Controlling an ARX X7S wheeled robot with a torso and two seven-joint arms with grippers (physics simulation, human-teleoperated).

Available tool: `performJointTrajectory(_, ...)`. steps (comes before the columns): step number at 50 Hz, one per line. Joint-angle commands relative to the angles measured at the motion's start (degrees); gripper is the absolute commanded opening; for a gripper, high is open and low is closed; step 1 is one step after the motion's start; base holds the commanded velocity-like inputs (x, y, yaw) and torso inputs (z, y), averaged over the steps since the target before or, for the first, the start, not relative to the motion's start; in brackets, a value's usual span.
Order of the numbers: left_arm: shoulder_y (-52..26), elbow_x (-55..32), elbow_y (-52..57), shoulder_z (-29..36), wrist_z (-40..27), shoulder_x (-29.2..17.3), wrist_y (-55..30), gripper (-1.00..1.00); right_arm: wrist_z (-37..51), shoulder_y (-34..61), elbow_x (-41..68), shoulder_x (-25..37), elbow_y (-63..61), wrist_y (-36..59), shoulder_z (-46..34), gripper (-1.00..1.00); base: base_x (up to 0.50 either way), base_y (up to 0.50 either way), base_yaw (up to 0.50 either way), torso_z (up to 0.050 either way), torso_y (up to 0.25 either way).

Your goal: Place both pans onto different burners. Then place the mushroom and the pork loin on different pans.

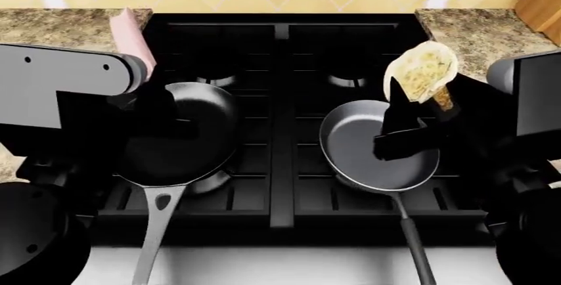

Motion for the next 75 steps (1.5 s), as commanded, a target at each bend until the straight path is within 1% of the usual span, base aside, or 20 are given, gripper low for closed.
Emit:
performJointTrajectory(1,0.8,0.0,-0.3,0.3,0.5,0.1,0.5,-1.00,-1.0,2.9,-2.4,-1.1,2.1,2.6,-4.0,-1.00,0.00,0.00,0.00,0.000,0.000)
performJointTrajectory(6,1.3,0.5,-0.2,0.4,0.5,-0.1,0.7,-1.00,-1.7,4.5,-3.2,-1.8,3.7,3.7,-5.9,-1.00,0.00,0.00,0.00,0.000,0.000)
performJointTrajectory(14,2.0,1.0,-0.3,0.4,0.9,-0.5,1.2,-1.00,-5.1,6.6,-8.4,-3.2,8.5,4.7,-10.6,-1.00,0.00,0.00,0.00,0.000,0.000)
performJointTrajectory(24,2.8,1.4,-0.3,0.3,1.0,-1.0,1.9,-1.00,-7.6,5.0,-13.4,-2.7,12.5,2.8,-12.4,-1.00,0.00,0.00,0.00,0.000,0.000)
performJointTrajectory(32,2.5,1.0,0.3,0.0,0.6,-1.1,1.7,-1.00,-8.2,0.8,-14.2,-1.0,12.2,1.1,-11.8,-1.00,0.00,0.00,0.00,0.000,0.000)
performJointTrajectory(43,2.8,1.0,0.1,-0.1,0.6,-0.9,1.6,-1.00,-7.7,-4.9,-14.0,0.6,8.6,-0.2,-11.7,-1.00,0.00,0.00,0.00,0.000,0.000)
performJointTrajectory(57,3.8,1.5,-0.1,-0.1,0.8,-1.3,2.2,-1.00,-6.8,-5.4,-12.4,0.7,6.2,0.0,-11.7,-1.00,0.00,0.00,0.00,0.000,0.000)
performJointTrajectory(58,3.8,1.5,-0.1,-0.1,0.8,-1.4,2.2,-1.00,-6.8,-5.3,-12.1,0.7,6.1,0.0,-11.7,1.00,0.00,0.00,0.00,0.000,0.000)
performJointTrajectory(75,4.3,1.7,0.0,-0.4,0.8,-1.8,2.4,-1.00,-4.7,-3.4,-8.8,1.5,4.9,0.7,-10.2,1.00,0.00,0.00,0.00,0.000,0.000)
